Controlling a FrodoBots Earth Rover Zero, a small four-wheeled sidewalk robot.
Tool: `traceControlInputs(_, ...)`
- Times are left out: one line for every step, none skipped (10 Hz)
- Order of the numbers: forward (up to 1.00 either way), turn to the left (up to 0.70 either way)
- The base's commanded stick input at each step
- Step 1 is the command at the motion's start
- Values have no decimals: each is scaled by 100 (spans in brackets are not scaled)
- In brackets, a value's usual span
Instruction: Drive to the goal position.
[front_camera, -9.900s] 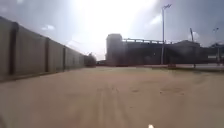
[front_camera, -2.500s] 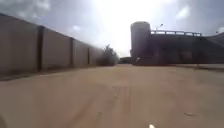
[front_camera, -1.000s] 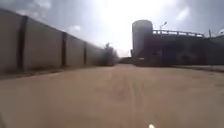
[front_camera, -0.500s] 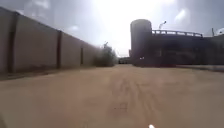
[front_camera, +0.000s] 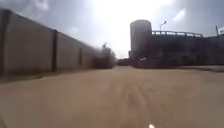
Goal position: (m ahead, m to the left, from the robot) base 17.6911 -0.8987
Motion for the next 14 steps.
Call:
traceControlInputs(100,-27)
traceControlInputs(100,-27)
traceControlInputs(100,-27)
traceControlInputs(100,-27)
traceControlInputs(100,0)
traceControlInputs(100,0)
traceControlInputs(100,0)
traceControlInputs(100,0)
traceControlInputs(100,0)
traceControlInputs(100,0)
traceControlInputs(100,0)
traceControlInputs(100,0)
traceControlInputs(100,0)
traceControlInputs(100,0)
